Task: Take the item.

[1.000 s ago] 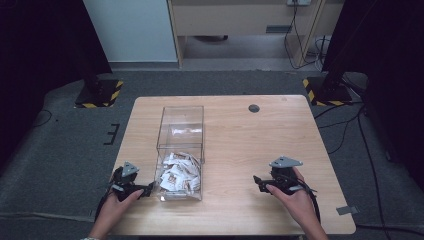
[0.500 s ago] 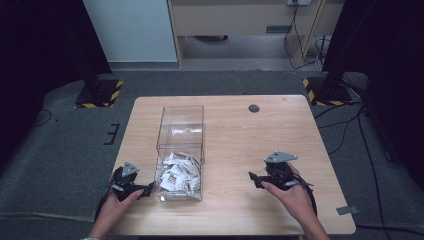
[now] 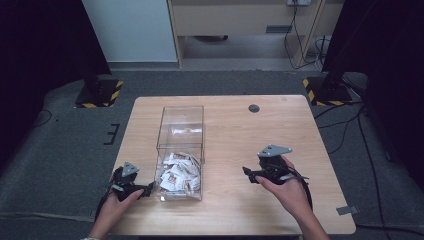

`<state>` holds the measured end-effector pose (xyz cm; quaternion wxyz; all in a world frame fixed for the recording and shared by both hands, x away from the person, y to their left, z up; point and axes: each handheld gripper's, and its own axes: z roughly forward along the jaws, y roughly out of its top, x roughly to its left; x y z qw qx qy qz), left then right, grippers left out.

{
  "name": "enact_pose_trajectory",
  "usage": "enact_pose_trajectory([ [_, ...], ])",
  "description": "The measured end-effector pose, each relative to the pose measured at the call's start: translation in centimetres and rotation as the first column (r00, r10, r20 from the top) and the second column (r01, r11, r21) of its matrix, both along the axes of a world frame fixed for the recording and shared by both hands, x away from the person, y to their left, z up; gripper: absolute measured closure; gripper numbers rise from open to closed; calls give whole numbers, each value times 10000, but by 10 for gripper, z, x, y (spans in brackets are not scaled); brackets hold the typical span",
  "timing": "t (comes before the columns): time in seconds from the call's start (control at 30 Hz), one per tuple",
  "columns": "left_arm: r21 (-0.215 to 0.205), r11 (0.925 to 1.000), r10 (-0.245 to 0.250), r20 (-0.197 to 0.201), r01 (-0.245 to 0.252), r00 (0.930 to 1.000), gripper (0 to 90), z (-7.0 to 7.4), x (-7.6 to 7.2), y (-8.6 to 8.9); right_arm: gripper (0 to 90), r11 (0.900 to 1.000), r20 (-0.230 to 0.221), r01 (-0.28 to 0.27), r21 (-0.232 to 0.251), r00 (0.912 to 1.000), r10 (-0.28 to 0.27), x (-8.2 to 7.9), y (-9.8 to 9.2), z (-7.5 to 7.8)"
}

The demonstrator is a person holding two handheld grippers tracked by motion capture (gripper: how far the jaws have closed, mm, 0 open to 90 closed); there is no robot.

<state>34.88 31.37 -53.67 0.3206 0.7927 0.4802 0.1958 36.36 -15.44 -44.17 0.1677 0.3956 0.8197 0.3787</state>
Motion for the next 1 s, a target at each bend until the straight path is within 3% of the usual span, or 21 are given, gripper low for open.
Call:
enact_pose_trajectory([
  [0.37, 1, 10000, -2, 0, 2, 10000, 0, 0, 0, 0, 292, 9991, 241, -387, 163, 9990, 383, 5, 15, 24],
  [1.0, -3, 10000, 1, 0, -1, 10000, 0, 0, 0, 0, 444, 9918, 488, -1261, 231, 9910, 1248, 8, 53, 44],
])
